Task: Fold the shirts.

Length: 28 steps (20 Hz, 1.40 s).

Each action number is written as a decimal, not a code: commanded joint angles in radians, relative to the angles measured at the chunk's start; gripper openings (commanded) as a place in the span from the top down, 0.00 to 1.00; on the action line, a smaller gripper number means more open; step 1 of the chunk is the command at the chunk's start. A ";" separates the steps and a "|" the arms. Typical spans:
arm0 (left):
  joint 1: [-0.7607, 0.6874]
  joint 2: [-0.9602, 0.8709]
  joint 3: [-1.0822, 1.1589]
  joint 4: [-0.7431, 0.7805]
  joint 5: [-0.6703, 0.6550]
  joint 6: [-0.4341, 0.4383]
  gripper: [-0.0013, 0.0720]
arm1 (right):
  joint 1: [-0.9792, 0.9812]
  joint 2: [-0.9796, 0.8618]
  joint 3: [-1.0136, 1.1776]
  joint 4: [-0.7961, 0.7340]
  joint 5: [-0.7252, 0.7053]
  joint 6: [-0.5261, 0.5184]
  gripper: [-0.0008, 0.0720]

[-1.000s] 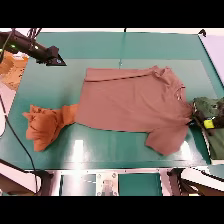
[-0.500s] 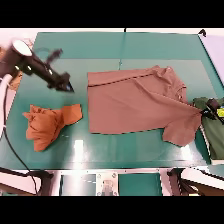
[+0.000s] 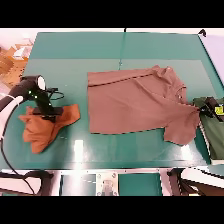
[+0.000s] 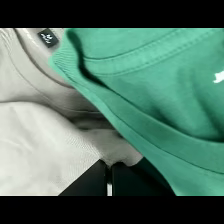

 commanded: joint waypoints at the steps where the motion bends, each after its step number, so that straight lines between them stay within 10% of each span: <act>1: 0.074 0.002 -0.027 0.195 -0.064 -0.050 0.95 | 0.005 -0.001 0.001 0.015 0.000 -0.012 0.97; 9: 0.215 0.003 0.021 0.092 -0.092 0.036 0.95 | 0.024 -0.001 0.001 0.039 0.010 -0.011 0.97; 14: 0.187 0.138 0.116 -0.478 -0.009 0.173 0.95 | 0.032 -0.001 0.001 0.046 0.013 -0.012 0.97; 15: 0.161 0.159 0.095 -0.558 0.013 0.188 0.79 | 0.032 -0.002 0.001 0.045 0.012 -0.012 0.97; 16: 0.127 0.167 0.064 -0.587 0.035 0.196 0.42 | 0.032 -0.002 0.001 0.045 0.013 -0.013 0.97; 17: 0.084 0.167 0.023 -0.588 0.060 0.196 0.33 | 0.032 -0.002 0.001 0.045 0.013 -0.016 0.97; 28: -0.230 0.166 -0.352 -0.857 0.393 0.388 0.33 | 0.032 -0.002 0.001 0.045 0.012 -0.016 0.97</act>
